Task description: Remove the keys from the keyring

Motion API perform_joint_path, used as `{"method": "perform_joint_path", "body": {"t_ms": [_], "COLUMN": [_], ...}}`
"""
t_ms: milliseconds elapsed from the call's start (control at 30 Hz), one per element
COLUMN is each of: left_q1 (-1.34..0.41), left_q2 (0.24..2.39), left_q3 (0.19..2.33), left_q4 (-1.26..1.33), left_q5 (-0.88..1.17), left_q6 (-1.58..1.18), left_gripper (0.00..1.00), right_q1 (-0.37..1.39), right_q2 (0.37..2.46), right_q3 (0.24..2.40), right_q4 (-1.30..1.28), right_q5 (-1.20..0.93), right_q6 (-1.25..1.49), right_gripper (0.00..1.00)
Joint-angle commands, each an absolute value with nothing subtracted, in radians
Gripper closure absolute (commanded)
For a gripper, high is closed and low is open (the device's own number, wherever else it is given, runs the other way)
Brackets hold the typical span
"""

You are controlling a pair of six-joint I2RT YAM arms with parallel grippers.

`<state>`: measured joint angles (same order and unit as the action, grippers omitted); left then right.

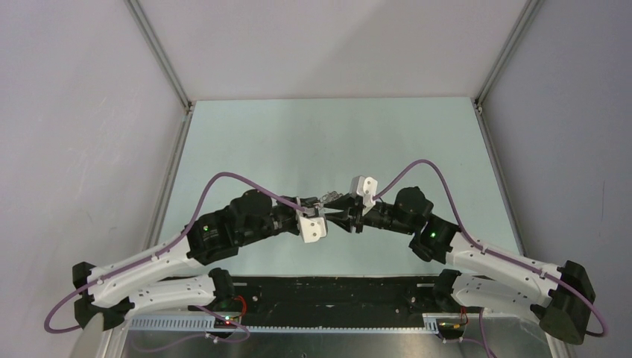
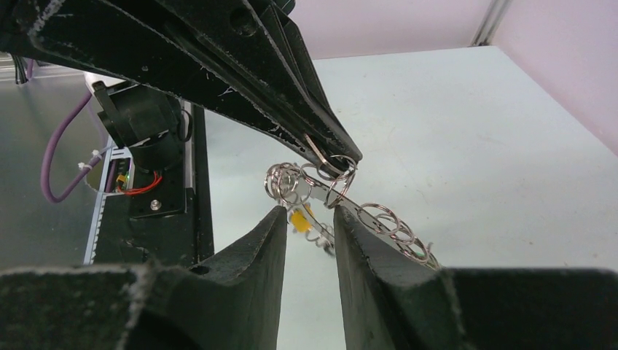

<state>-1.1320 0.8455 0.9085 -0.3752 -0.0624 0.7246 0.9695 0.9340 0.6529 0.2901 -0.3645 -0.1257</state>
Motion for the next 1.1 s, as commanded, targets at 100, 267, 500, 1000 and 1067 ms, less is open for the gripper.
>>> {"method": "perform_joint_path", "body": {"t_ms": [100, 267, 500, 1000, 1067], "left_q1": [-1.134, -1.134, -1.134, -1.132, -1.132], "left_q2": [0.815, 0.813, 0.808, 0.825, 0.829], "left_q3": [0.910, 0.911, 0.911, 0.910, 0.908], "left_q4": [-0.283, -0.283, -0.282, -0.277, -0.276], "left_q5": [-0.071, -0.070, -0.066, -0.147, -0.119], "left_q6": [0.723, 0.720, 0.717, 0.702, 0.702], "left_gripper": [1.00, 1.00, 1.00, 1.00, 1.00], "right_q1": [0.985, 0.988, 0.994, 0.994, 0.993], "right_q2": [0.958, 0.976, 0.987, 0.797, 0.775], "right_q3": [0.704, 0.723, 0.739, 0.663, 0.626], "right_q4": [0.375, 0.382, 0.364, 0.331, 0.408], "right_q5": [-0.340, -0.320, -0.297, -0.189, -0.184], "right_q6": [-0.105, -0.106, -0.110, -0.092, -0.068], "right_gripper": [0.65, 0.66, 1.00, 1.00, 1.00]}}
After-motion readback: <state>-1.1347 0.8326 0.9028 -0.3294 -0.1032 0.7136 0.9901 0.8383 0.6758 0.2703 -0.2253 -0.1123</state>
